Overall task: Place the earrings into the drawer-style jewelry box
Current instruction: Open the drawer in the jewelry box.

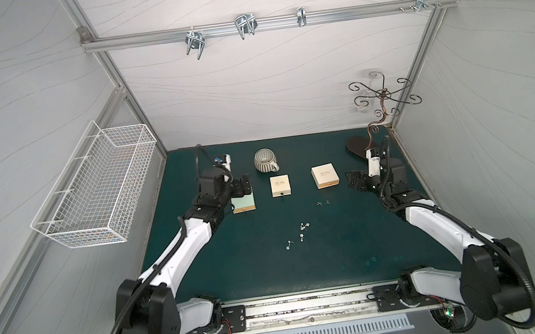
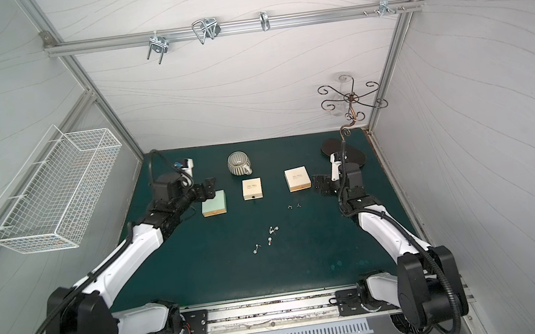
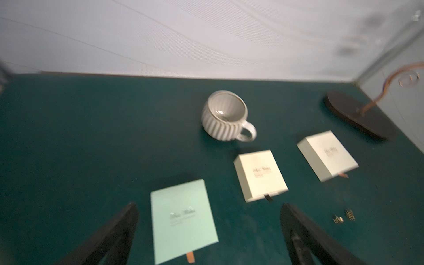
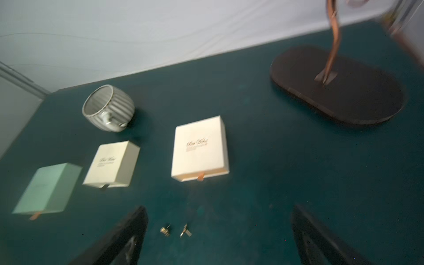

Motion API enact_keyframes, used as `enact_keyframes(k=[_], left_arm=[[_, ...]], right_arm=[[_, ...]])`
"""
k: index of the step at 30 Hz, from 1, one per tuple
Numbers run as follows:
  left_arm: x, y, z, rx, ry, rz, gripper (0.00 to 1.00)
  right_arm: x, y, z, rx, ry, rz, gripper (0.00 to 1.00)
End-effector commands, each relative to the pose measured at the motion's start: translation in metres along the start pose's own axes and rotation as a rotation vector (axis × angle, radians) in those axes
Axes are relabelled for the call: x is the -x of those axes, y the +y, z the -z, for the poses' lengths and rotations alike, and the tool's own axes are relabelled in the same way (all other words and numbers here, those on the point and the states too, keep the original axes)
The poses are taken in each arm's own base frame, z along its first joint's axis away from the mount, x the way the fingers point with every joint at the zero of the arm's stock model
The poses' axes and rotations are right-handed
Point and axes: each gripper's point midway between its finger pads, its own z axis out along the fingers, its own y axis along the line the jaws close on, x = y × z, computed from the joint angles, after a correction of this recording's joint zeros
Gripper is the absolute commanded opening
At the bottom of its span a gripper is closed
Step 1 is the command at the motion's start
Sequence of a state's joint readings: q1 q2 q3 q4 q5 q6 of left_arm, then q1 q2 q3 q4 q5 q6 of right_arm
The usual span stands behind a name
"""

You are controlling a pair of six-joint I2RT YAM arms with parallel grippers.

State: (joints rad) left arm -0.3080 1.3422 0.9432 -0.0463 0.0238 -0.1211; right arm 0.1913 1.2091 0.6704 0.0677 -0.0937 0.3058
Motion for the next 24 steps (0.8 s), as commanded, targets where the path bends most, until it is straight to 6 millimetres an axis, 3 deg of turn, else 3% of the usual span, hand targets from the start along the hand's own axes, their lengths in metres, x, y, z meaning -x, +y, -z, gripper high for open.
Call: enact_keyframes(k=[1,6,17,24], left_arm=[[-0.016,-0.039,-0.022,-0.100,0.163,-0.107,0.99],[-0.012,-0.098,-0.062,-0.211,0.228,-0.225,0.99],[-0.003,-0.184,-0.140,-0.287,0.312,-0.312,0.99],[-0.017,-0.209,-0.183,-0.269,0.318,-0.345,0.99]], right_arm=[[-0.045,0.013,-0.004,0.114,0.169,-0.233,0.97],[-0.060,0.021,-0.020,0.221,0.231,-0.381,0.91],[-0.059,0.024,-0.056,0.262,0.296,-0.474,0.75],[-0.057,0.014,-0.073,0.252,0.305,-0.547,0.65]])
